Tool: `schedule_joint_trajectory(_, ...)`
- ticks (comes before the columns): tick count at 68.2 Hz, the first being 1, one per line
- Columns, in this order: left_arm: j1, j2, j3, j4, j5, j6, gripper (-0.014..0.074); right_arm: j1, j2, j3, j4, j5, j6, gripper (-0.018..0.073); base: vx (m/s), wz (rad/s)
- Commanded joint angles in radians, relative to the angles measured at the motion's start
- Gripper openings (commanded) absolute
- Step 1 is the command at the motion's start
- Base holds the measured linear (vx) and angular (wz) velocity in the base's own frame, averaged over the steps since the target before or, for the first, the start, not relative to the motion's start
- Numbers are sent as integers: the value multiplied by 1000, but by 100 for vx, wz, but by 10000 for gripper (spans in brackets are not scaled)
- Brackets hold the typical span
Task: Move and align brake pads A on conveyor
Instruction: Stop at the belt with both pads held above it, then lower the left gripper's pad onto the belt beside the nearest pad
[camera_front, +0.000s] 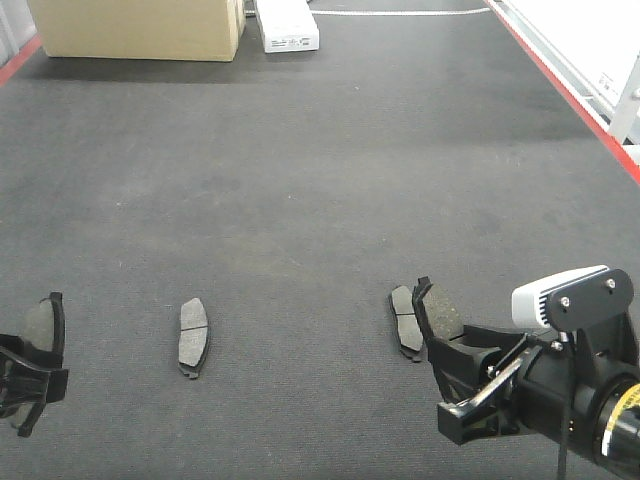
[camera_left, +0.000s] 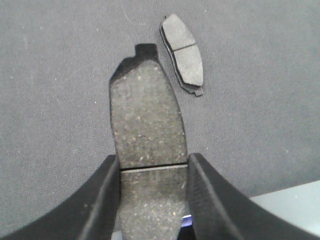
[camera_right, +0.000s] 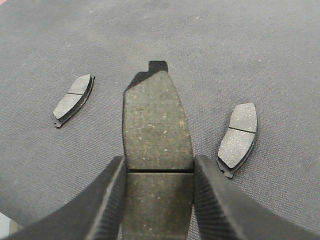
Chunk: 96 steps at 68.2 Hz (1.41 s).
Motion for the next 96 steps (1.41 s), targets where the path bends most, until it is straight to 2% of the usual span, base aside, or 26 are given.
schedule_joint_trajectory(1,-4,-13,-22,-4,-84,-1,185,-4,-13,-31,-10,-85,-9,67,0,0)
schedule_joint_trajectory(5,-4,-13,-22,-9,-110,-1,185,-4,-13,-31,-10,-85,-9,67,0,0)
schedule_joint_trajectory(14,-4,14,-27,-98,-154,7,185,-4,-13,-31,-10,-85,-9,67,0,0)
schedule_joint_trajectory(25,-29,143,-114,-259,-200,141,185,-4,-13,-31,-10,-86,-9,67,0,0)
schedule_joint_trajectory(32,-80,269,-204,-329,-237,165,185,-4,-13,-31,-10,-85,-9,67,0,0)
schedule_joint_trajectory(43,-184,499,-361,-331,-262,165,190,-4,-13,-31,-10,-85,-9,67,0,0)
schedule_joint_trajectory(52,-231,673,-491,-331,-247,141,192,-4,-13,-31,-10,-85,-9,67,0,0)
schedule_joint_trajectory(68,-234,889,-629,-365,-251,14,203,-4,-13,-31,-10,-85,-9,67,0,0)
schedule_joint_trajectory(77,-234,962,-639,-410,-270,14,206,-4,-13,-31,-10,-85,-9,67,0,0)
schedule_joint_trajectory(87,-234,1020,-639,-409,-283,14,224,-4,-13,-31,-10,-83,-9,67,0,0)
schedule_joint_trajectory(96,-232,1041,-639,-404,-291,-31,249,-4,-13,-31,-10,-83,-9,67,0,0)
